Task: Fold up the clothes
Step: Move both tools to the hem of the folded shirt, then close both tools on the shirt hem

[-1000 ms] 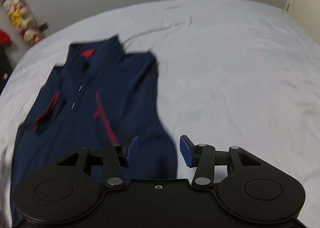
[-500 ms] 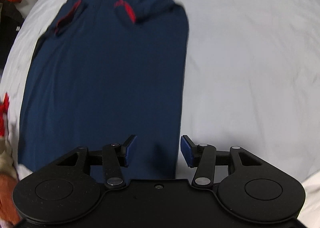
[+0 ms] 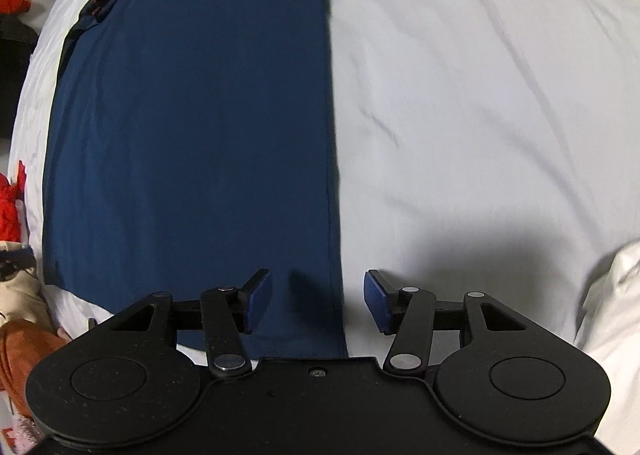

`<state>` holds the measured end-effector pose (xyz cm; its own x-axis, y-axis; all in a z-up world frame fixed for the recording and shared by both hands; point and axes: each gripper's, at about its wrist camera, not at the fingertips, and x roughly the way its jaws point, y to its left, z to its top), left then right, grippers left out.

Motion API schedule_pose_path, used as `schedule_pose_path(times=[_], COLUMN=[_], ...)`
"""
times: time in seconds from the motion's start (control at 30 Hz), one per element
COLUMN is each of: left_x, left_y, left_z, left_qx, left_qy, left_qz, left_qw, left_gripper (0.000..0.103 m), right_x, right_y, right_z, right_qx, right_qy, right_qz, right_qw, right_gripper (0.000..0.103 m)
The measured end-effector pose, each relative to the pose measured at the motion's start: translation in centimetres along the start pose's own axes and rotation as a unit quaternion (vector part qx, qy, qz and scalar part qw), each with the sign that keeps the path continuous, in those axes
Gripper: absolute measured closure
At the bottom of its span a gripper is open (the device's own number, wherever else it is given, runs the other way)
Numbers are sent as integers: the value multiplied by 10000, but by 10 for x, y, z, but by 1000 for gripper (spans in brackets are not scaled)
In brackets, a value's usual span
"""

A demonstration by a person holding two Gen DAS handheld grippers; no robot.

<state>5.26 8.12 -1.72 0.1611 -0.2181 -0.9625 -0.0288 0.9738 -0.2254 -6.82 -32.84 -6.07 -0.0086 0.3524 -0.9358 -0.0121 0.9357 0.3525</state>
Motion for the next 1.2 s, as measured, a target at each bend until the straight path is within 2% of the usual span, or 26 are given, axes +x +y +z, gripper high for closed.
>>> schedule_pose_path(times=[0.17,0.5,0.57,0.67,0.87,1.0,1.1,1.2], left_x=[16,32,34,37,52,66,66,67], left_y=[0,14,19,21,22,20,19,17], left_z=[4,26,31,39,47,46,46,52], left_qx=[-121,-568,-757,-785,-968,-1073,-1013,-973], left_qy=[70,35,62,147,199,189,166,148], left_qz=[-101,-449,-573,-663,-892,-982,-1008,-983], left_qw=[9999,9974,9955,9946,9911,9892,9896,9903], left_gripper=[43,64,65,65,65,61,57,58], right_x=[8,9,10,15,23,21,23,24], right_y=[-8,-9,-10,-11,1,11,10,14], right_z=[-11,-21,-23,-26,-36,-32,-19,-20], right_qx=[144,293,364,463,279,87,41,-43], right_qy=[31,-68,-81,-31,183,200,196,192], right_qz=[138,435,504,656,781,639,657,622], right_qw=[9998,9986,9980,9968,9964,9977,9976,9979], right_gripper=[53,52,52,52,52,53,62,79])
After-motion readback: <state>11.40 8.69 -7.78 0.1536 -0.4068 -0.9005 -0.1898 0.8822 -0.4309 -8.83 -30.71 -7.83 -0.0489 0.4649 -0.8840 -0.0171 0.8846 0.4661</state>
